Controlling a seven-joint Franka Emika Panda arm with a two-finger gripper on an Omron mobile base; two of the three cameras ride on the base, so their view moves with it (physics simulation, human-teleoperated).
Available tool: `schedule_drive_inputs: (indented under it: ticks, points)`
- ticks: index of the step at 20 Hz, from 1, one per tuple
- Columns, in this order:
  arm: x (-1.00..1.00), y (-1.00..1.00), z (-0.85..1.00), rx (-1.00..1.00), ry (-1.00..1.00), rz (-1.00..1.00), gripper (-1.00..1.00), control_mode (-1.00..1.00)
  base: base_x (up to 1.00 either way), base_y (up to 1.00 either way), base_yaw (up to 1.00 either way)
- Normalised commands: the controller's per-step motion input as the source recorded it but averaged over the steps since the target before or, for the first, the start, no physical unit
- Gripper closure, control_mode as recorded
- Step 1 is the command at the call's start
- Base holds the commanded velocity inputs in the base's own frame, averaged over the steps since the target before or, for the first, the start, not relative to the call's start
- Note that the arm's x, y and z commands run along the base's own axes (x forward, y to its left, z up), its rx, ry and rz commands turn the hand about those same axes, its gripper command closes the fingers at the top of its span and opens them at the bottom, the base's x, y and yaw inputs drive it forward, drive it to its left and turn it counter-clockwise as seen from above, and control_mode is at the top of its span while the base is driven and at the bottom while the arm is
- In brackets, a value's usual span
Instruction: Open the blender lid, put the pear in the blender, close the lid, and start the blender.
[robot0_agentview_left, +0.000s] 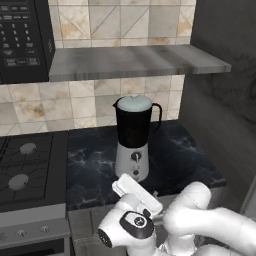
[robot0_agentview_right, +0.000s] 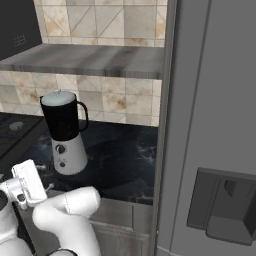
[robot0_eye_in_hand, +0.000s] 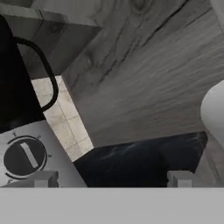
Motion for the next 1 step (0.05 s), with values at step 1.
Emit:
schedule_drive_inputs:
  ticks: [1]
  points:
    - [-0.31,0.0,0.54,-0.01,-0.17,0.0,-1.0,-1.0,0.0,0.0,0.0]
